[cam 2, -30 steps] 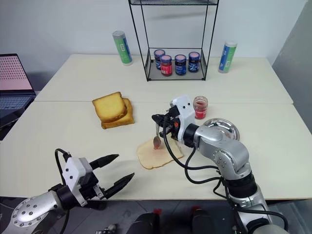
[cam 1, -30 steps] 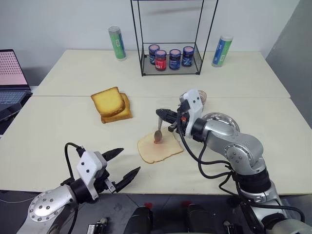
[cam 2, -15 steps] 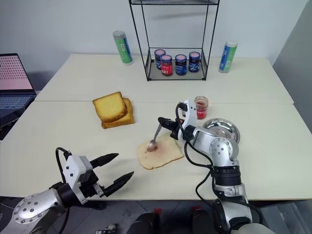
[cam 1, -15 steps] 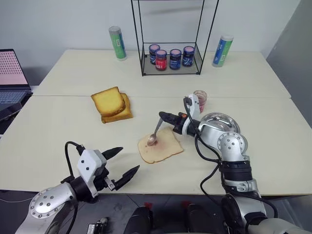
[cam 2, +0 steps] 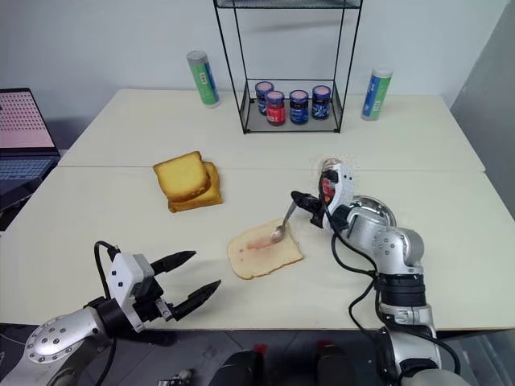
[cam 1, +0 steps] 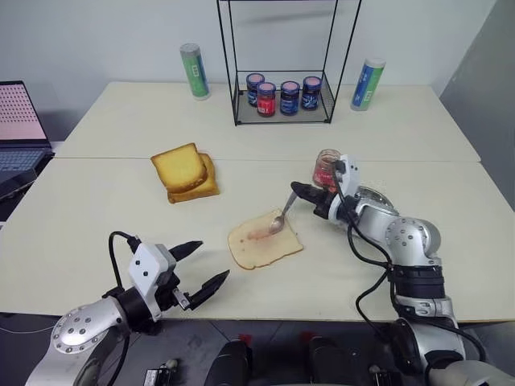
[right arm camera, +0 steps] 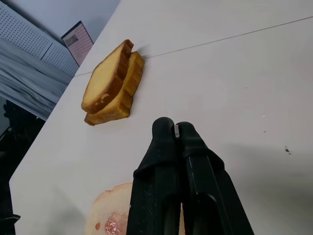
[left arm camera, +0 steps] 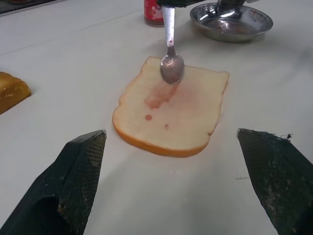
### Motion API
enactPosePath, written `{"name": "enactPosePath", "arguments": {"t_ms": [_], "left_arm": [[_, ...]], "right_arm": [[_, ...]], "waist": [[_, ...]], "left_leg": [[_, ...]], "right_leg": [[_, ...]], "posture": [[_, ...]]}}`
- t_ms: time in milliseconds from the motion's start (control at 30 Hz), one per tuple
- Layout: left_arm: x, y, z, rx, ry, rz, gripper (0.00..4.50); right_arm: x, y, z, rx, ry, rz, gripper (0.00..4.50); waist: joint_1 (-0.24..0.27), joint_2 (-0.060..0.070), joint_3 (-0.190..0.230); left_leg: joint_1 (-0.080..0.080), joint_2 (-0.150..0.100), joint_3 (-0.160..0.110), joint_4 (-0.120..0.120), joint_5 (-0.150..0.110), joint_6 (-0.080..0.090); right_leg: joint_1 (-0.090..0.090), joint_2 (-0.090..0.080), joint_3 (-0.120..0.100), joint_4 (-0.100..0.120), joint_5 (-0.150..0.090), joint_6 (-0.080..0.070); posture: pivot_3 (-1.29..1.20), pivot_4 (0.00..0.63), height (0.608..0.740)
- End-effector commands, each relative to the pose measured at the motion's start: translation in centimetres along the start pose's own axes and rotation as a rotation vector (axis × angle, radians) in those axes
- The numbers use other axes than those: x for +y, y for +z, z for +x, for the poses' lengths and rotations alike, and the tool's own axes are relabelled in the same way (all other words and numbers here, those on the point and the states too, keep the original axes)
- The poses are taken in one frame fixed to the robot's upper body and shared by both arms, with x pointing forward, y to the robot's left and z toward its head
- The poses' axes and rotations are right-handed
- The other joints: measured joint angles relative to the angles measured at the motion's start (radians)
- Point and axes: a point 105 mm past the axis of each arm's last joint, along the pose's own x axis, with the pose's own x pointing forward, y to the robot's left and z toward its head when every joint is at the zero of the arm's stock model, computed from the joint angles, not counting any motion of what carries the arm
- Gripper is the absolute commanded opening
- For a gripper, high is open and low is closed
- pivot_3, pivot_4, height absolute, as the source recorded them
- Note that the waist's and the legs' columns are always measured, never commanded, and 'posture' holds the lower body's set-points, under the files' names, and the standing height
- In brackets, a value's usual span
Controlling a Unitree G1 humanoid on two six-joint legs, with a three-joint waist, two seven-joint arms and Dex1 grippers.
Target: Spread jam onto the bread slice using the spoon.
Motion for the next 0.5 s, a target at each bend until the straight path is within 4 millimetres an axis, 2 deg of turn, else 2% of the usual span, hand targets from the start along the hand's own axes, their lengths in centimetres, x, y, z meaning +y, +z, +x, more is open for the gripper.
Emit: {"name": "enactPosePath", "arguments": {"t_ms": [33, 133, 267, 333, 400, 500], "left_arm": [[-0.3, 0.7, -0.1, -0.022, -0.019, 0.033, 4.50], [-0.4, 0.7, -0.2, -0.021, -0.022, 0.030, 4.50], [-0.5, 0.7, -0.2, -0.020, -0.025, 0.030, 4.50], [-0.6, 0.7, -0.2, -0.020, -0.027, 0.030, 4.50], [-0.6, 0.7, -0.2, -0.019, -0.029, 0.031, 4.50], [-0.6, 0.8, -0.2, -0.017, -0.029, 0.034, 4.50]], "right_arm": [[3.8, 1.5, 0.3, -0.054, 0.148, 0.053, 0.02], [5.5, 0.8, 1.3, -0.039, 0.215, 0.122, 0.02], [5.5, -1.4, 2.5, 0.013, 0.197, 0.133, 0.02], [4.4, -3.3, 3.0, 0.061, 0.157, 0.122, 0.02], [3.1, -4.1, 3.1, 0.078, 0.118, 0.104, 0.02], [1.1, -3.2, 2.4, 0.047, 0.069, 0.091, 0.02]], "waist": [[-0.003, 0.000, 0.000], [-0.006, 0.000, 0.000], [-0.004, 0.000, 0.000], [0.000, 0.000, 0.000], [0.003, 0.000, 0.000], [0.003, 0.001, 0.000]], "left_leg": [[0.000, 0.000, 0.000, 0.000, 0.000, 0.000], [0.000, 0.001, 0.000, -0.001, 0.000, 0.000], [0.000, 0.001, -0.001, -0.001, 0.000, 0.000], [0.000, 0.000, -0.001, 0.000, 0.000, 0.000], [0.000, 0.000, 0.000, 0.000, 0.000, 0.000], [0.000, 0.000, 0.000, 0.000, 0.000, 0.000]], "right_leg": [[0.000, 0.000, 0.000, 0.000, 0.000, 0.000], [-0.001, 0.001, 0.000, 0.000, 0.000, 0.000], [-0.001, 0.001, 0.000, 0.000, 0.000, 0.000], [-0.001, 0.000, 0.000, 0.000, 0.000, 0.000], [0.000, 0.000, 0.000, 0.000, 0.000, 0.000], [0.000, 0.000, 0.000, 0.000, 0.000, 0.000]], "posture": [[0.00, 0.150, 0.740], [0.00, 0.150, 0.740], [0.00, 0.150, 0.740], [0.00, 0.150, 0.740], [0.00, 0.150, 0.740], [0.00, 0.150, 0.740]]}}
